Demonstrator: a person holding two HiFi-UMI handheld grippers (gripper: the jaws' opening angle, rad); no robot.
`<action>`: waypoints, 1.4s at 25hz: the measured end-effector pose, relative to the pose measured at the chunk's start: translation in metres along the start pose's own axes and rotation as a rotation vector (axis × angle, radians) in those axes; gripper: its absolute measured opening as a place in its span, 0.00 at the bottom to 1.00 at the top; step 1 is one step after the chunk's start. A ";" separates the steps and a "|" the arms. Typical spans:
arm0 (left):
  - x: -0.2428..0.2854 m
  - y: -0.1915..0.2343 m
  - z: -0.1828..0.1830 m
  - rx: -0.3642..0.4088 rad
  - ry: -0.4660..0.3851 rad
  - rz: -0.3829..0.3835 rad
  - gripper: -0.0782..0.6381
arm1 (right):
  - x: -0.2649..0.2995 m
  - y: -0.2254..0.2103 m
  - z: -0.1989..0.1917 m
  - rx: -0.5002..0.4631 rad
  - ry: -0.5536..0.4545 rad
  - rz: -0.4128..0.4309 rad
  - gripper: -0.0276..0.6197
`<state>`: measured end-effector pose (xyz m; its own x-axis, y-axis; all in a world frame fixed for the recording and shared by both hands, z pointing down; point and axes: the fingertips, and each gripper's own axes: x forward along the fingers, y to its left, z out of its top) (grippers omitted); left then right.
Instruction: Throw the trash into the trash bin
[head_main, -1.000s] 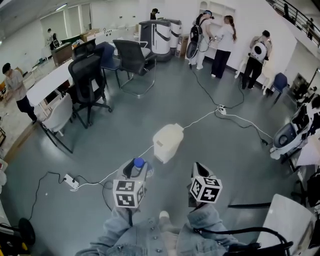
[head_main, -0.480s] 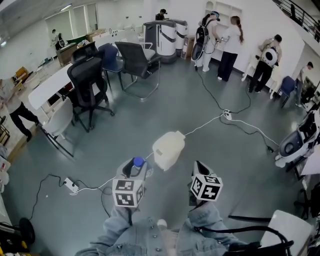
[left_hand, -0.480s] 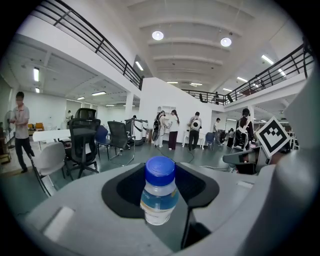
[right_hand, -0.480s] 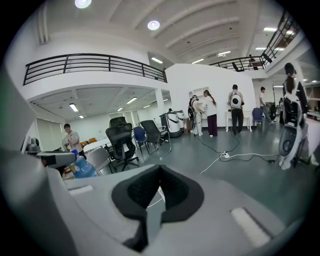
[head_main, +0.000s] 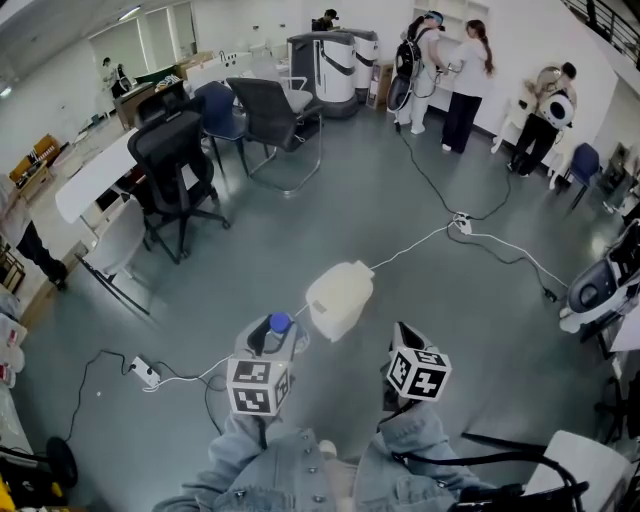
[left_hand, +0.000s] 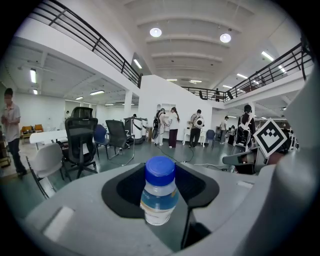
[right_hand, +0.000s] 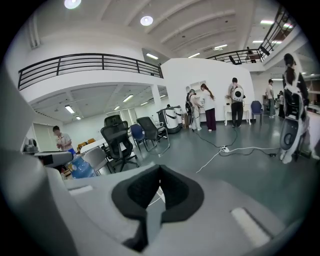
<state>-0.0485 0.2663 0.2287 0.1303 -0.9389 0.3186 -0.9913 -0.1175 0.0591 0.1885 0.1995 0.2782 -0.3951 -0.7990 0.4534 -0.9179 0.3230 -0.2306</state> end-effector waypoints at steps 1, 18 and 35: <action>0.005 0.001 -0.001 -0.003 0.004 -0.001 0.38 | 0.005 -0.002 -0.001 0.001 0.010 -0.005 0.05; 0.181 0.075 0.068 -0.013 -0.030 -0.107 0.38 | 0.135 -0.027 0.084 0.034 0.005 -0.140 0.05; 0.305 0.136 0.087 -0.024 0.023 -0.179 0.38 | 0.246 -0.029 0.124 0.081 0.040 -0.205 0.05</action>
<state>-0.1449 -0.0638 0.2514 0.3052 -0.8960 0.3225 -0.9516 -0.2739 0.1397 0.1227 -0.0693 0.2901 -0.2034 -0.8222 0.5316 -0.9737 0.1132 -0.1975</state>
